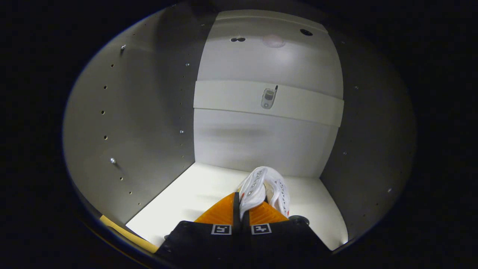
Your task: Open the shoe cabinet door, grab the shoes and put them into the shoe cabinet, then close the shoe cabinet door.
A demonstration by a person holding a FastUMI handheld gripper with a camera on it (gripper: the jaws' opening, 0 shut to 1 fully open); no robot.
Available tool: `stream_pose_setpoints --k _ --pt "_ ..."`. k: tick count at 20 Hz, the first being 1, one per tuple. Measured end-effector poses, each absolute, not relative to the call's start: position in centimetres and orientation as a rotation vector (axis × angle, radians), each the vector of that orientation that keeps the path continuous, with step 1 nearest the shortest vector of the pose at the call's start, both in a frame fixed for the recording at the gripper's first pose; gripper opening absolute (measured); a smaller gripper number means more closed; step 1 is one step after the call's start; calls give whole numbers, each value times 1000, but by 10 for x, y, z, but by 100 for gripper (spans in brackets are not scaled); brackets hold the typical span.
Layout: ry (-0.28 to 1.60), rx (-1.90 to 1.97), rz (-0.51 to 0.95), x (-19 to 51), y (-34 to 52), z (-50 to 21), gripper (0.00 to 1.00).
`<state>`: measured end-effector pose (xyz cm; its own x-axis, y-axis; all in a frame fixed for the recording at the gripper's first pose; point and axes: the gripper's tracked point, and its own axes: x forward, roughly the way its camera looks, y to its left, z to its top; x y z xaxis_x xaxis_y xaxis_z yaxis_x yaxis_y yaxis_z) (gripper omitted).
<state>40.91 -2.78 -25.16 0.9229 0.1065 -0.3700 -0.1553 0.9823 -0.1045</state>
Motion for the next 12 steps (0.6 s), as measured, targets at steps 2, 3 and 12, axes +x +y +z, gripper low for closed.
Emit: stream_pose_setpoints --k 2,3,12 --pt "383 -160 124 409 -25 -257 4" --pt "394 -159 115 410 -25 -259 4" --pt "439 -138 63 396 -28 -266 46"
